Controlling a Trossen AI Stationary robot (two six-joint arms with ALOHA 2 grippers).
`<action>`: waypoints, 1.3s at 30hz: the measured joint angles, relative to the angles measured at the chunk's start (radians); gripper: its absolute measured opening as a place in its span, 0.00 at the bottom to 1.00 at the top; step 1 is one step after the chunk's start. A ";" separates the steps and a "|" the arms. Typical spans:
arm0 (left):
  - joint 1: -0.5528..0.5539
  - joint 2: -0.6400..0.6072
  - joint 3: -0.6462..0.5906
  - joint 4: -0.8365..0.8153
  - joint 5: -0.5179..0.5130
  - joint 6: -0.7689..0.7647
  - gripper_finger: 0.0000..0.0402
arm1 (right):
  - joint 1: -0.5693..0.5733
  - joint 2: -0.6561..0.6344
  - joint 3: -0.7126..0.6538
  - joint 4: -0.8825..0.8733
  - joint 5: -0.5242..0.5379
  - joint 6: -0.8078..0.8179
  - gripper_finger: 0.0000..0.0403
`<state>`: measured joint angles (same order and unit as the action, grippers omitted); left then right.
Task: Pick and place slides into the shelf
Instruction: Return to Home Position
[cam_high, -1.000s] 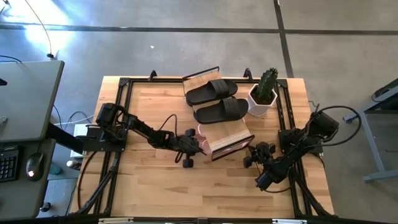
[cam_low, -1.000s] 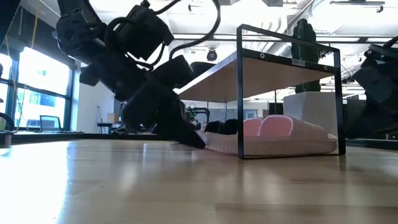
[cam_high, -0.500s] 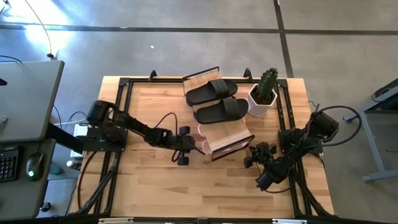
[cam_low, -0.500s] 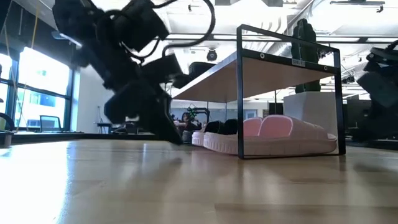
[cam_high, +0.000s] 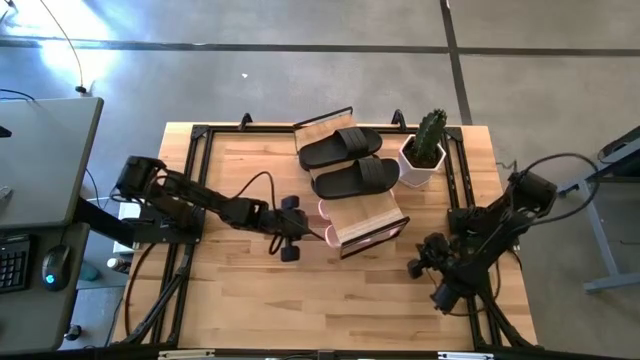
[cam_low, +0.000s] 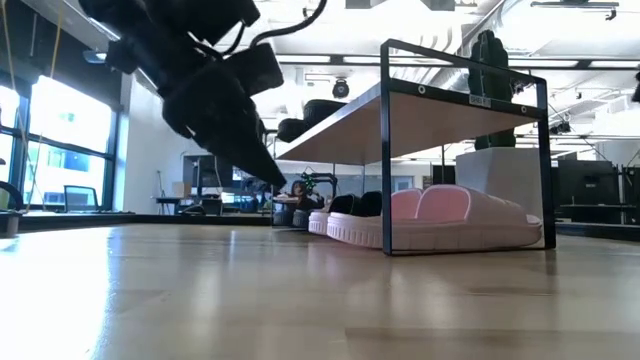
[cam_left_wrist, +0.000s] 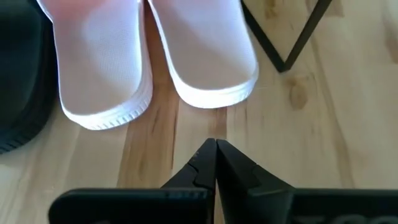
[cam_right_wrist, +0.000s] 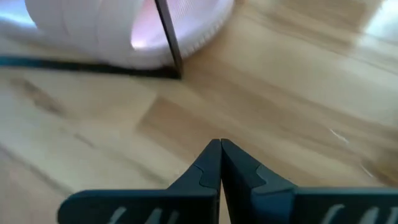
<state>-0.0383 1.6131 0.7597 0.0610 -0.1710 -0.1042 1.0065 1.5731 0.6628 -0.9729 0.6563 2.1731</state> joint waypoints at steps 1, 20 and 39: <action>0.000 -0.009 0.000 -0.009 0.003 -0.004 0.00 | 0.014 -0.023 0.000 -0.015 -0.025 -0.002 0.00; -0.001 -0.215 -0.006 0.068 0.527 0.146 0.00 | -0.024 -0.385 0.000 0.721 -0.043 -0.853 0.00; 0.067 -0.875 -0.005 0.002 0.257 0.236 0.00 | -0.479 -0.880 0.000 1.105 -0.276 -2.121 0.00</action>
<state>0.0288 0.7377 0.7547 0.0635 0.0856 0.1314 0.5272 0.6926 0.6628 0.1319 0.3800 0.0522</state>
